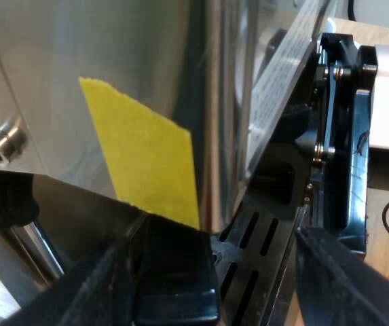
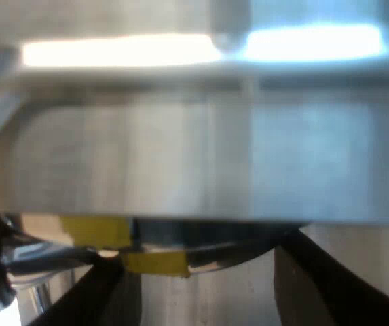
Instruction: Put the handle in the coffee machine
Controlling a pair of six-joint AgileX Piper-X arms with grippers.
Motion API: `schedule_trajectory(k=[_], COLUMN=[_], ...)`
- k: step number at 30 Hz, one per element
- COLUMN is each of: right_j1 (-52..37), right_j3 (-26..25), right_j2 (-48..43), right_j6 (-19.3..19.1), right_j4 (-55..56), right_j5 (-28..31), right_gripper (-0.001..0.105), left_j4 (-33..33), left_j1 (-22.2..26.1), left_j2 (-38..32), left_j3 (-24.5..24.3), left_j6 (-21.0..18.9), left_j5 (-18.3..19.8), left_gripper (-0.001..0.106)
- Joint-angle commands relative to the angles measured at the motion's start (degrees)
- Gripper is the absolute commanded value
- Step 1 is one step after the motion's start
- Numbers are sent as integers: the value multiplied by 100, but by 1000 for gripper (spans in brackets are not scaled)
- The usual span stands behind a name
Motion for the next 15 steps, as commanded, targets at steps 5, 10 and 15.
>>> schedule_trajectory(k=[5,10,15], right_j1=[-25,-25,-25], right_j3=[-50,-50,-50], right_j2=[-87,-87,-87], right_j6=[-24,-24,-24], right_j4=[-351,-351,-351], right_j5=[17,17,17], right_gripper=[47,47,47], left_j4=[-10,-6,-5], left_j1=[-25,122,453], left_j2=[-38,-141,-405], left_j3=[-50,-87,-87], left_j6=[-59,-59,-59], left_j5=[126,126,141], left_gripper=[55,55,43])
